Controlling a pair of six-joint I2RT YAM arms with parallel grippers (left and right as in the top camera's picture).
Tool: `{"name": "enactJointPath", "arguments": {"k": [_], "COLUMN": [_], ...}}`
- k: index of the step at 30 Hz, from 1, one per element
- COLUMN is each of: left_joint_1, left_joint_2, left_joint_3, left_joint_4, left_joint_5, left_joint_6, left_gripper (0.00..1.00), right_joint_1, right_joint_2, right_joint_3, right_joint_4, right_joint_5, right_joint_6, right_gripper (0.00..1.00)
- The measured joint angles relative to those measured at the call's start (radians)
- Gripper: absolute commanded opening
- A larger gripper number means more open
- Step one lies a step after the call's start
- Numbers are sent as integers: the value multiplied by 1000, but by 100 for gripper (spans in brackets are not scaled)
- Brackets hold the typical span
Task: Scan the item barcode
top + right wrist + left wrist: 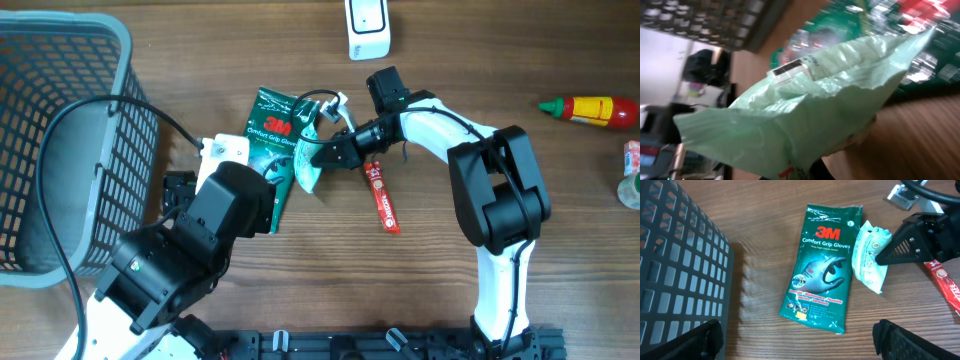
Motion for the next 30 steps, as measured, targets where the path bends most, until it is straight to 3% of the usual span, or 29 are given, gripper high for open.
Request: {"name": "enactJointPath", "arguments": {"k": [3, 5, 8, 10, 16, 24, 30], "left_joint_1": [0, 0, 0, 0, 0, 0, 0], "left_joint_2": [0, 0, 0, 0, 0, 0, 0], "left_joint_3": [0, 0, 0, 0, 0, 0, 0], "left_joint_4": [0, 0, 0, 0, 0, 0, 0], "left_joint_5": [0, 0, 0, 0, 1, 2, 2], "left_joint_6": [0, 0, 0, 0, 0, 0, 0], "left_gripper": [100, 100, 100, 100, 100, 100, 100], "right_joint_1": [0, 0, -6, -17, -65, -117, -66], "right_joint_2": [0, 0, 0, 0, 0, 0, -6], "right_joint_3": [0, 0, 0, -1, -2, -3, -3], "right_joint_4": [2, 4, 3, 3, 3, 91, 142], "right_joint_5": [36, 52, 97, 135, 167, 101, 199], "right_joint_6": [29, 43, 61, 82, 129, 246, 365], "right_gripper": [10, 27, 43, 70, 100, 100, 100]}}
